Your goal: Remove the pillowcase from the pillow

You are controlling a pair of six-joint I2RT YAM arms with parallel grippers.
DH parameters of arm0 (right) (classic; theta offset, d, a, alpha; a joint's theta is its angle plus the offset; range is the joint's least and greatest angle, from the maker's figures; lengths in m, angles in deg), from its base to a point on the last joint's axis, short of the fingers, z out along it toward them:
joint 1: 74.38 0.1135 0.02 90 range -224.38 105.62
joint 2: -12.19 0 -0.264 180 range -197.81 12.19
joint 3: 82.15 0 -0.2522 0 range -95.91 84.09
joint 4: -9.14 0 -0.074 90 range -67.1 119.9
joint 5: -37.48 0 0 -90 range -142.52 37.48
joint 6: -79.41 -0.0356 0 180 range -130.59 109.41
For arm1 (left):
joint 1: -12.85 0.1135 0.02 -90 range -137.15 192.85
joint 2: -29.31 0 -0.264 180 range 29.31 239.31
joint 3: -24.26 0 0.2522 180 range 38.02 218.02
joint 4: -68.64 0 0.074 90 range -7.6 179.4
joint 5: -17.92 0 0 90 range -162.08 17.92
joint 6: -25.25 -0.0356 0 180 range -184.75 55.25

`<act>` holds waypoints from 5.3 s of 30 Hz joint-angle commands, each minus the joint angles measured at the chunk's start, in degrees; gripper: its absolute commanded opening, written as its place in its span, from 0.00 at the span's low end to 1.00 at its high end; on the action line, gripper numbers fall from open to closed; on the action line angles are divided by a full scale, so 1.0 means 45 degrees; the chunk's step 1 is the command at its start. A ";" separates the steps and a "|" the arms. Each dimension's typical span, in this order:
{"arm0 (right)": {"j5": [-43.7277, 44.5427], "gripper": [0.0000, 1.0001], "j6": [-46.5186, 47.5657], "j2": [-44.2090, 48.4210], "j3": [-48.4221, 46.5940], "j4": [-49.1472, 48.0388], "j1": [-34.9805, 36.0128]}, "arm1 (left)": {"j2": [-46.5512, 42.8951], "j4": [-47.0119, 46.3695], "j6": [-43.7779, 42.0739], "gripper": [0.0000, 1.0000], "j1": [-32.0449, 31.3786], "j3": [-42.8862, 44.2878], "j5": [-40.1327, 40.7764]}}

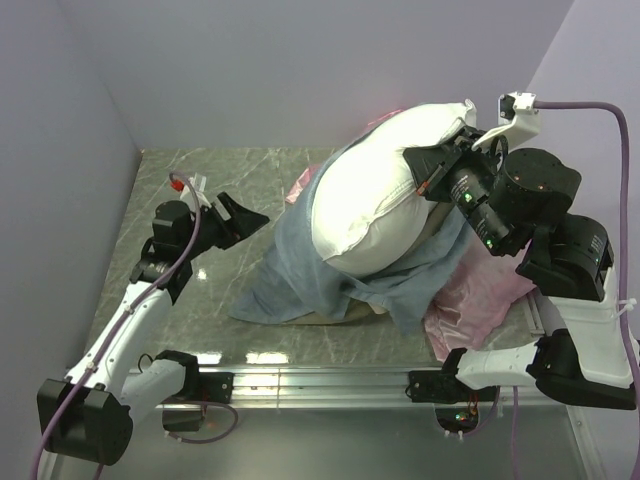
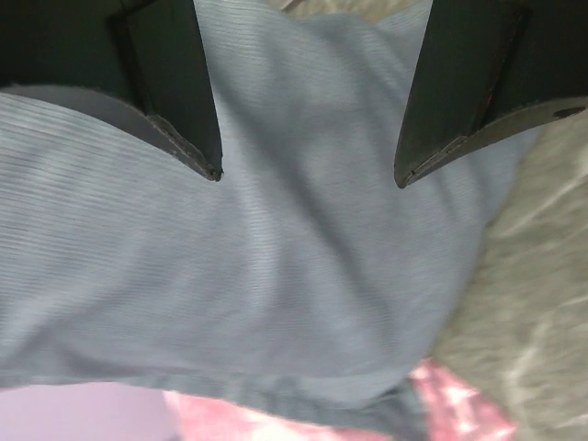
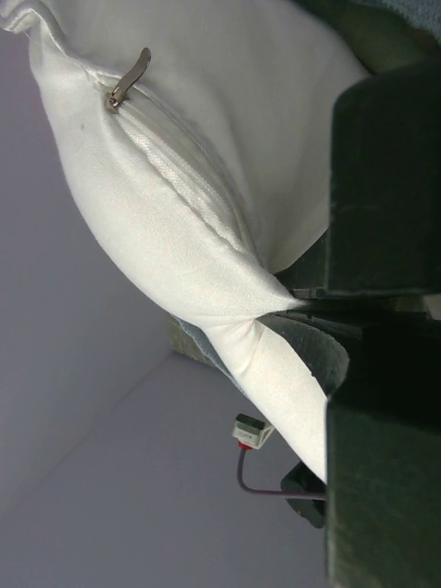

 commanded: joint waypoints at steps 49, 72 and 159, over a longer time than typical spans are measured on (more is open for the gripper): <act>0.0147 0.00 0.0451 0.1634 -0.1768 -0.2584 -0.0063 | 0.3695 0.2885 0.0351 0.00 0.2855 0.3431 0.6736; 0.2120 0.00 0.1507 0.3413 0.0400 -0.2819 -0.0044 | 0.4712 0.2109 0.0724 0.00 0.6996 0.3200 0.6080; -0.9559 0.00 0.1488 0.6088 0.5831 -0.4342 -0.0044 | 0.0647 -0.3567 -0.2302 0.76 -0.2944 0.1239 -0.6155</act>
